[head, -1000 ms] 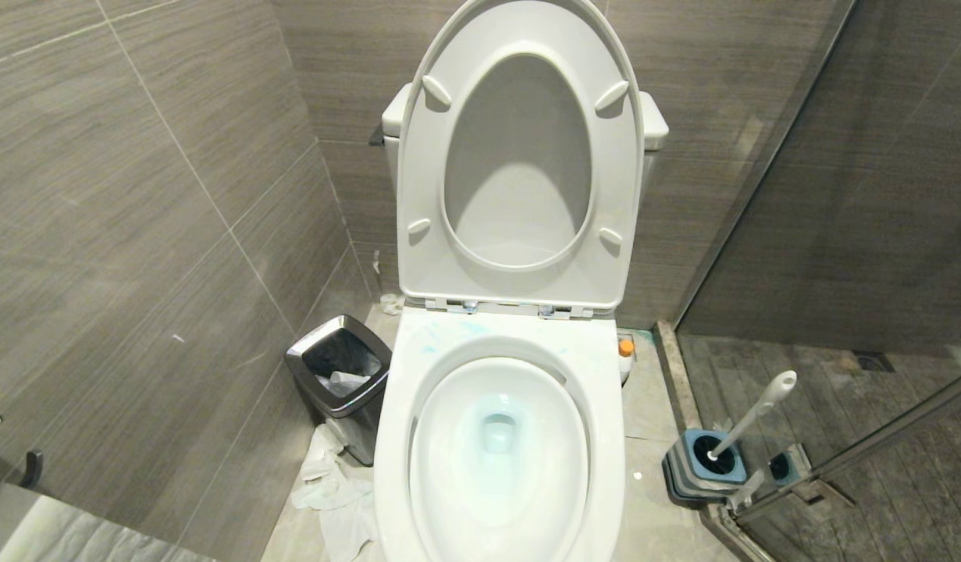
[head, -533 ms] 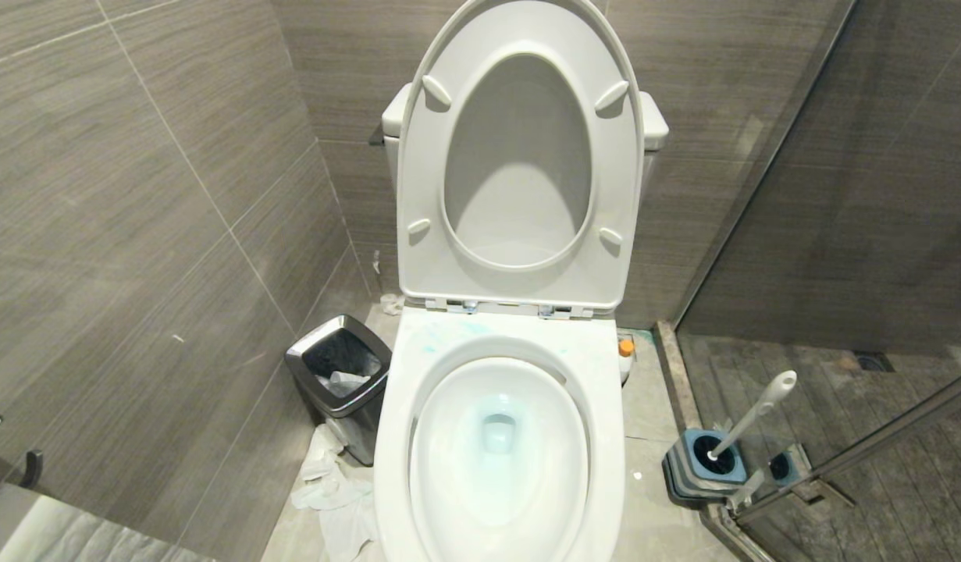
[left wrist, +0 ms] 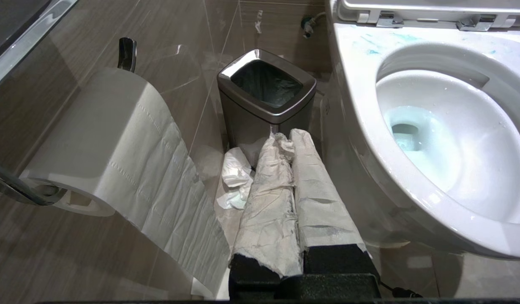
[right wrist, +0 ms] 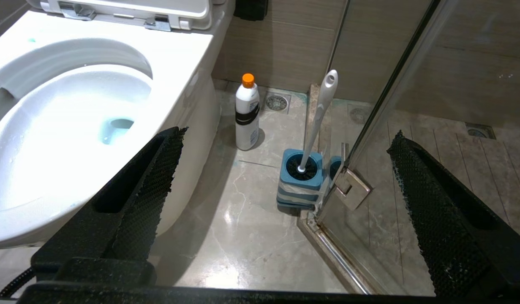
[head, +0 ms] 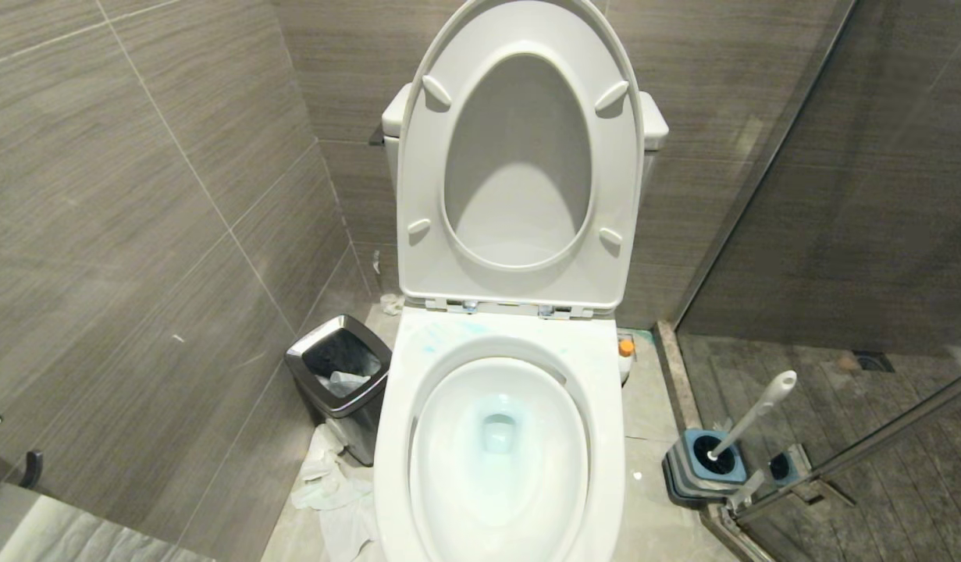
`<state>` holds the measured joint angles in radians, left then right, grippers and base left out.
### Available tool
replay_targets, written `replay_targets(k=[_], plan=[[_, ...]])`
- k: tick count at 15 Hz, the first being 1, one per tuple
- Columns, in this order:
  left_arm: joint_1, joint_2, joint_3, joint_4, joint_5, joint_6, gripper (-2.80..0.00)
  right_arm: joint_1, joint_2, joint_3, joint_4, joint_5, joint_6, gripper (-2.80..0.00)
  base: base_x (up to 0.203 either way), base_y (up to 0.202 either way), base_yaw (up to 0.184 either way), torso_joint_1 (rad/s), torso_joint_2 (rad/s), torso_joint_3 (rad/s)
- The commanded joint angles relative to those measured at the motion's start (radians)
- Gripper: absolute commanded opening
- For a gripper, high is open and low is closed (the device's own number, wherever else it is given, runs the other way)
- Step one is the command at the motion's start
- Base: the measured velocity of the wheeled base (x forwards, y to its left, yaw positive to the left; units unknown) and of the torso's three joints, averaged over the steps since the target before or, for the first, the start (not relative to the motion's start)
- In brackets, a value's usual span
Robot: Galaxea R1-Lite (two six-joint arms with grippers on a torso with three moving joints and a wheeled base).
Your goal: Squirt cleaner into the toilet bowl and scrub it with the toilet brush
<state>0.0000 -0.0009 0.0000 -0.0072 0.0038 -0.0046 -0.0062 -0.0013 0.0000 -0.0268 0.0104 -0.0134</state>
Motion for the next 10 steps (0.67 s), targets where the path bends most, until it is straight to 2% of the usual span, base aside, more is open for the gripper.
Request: replay_targets(k=[1, 10], plan=[[0.000, 0.001, 0.006, 0.000, 0.001, -0.001, -2.80, 0.000, 0.000, 0.011, -0.001, 0.000, 0.000, 0.00, 0.000, 0.000, 0.000, 0.000, 0.00, 0.000], [0.000, 0.001, 0.006, 0.000, 0.001, -0.001, -2.80, 0.000, 0.000, 0.011, -0.001, 0.000, 0.000, 0.00, 0.000, 0.000, 0.000, 0.000, 0.00, 0.000]])
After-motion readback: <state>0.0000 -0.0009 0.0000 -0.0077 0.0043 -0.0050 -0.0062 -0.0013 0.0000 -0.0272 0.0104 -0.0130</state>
